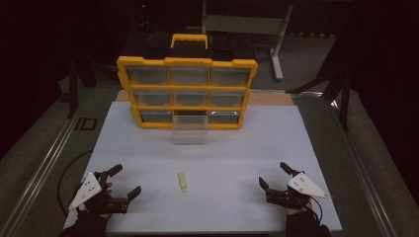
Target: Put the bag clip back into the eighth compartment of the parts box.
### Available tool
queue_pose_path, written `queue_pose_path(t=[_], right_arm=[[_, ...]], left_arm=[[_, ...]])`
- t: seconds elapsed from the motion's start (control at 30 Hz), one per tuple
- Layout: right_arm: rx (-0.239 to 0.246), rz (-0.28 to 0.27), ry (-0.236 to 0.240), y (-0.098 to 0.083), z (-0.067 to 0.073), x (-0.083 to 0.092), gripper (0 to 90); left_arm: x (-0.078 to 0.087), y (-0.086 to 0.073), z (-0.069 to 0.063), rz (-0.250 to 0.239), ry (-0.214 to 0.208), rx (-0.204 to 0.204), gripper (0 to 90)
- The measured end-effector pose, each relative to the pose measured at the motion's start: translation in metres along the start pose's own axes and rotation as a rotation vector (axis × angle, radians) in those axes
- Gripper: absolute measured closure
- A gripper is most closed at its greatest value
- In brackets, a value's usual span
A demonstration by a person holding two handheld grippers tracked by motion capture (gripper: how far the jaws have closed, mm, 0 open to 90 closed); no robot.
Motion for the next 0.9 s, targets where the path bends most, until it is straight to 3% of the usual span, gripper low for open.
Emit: queue_pose_path(t=[0.57,0.8,0.9], right_arm=[[0.006,0.008,-0.01,-0.001,-0.0005,0.0026,8.7],[-0.022,0.021,-0.028,-0.0025,-0.0026,0.0023,8.7],[0.005,0.027,-0.03,-0.0033,-0.0029,0.0003,8.7]], left_arm=[[-0.0032,0.0029,-0.0026,-0.012,-0.019,-0.009,0.0],[-0.0045,0.0027,-0.0034,-0.009,-0.025,-0.013,0.0],[-0.0041,0.0026,-0.0028,-0.01,-0.021,-0.008,0.0]])
Point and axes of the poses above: each handheld gripper's, and its own axes: x roughly backward along the jaws, y roughly out of its top, z roughly to its left, the point moved 6 cm from there along -x, roughly forward along the jaws, and after that the axes turned 2 degrees about -x, right-handed, at the moved point
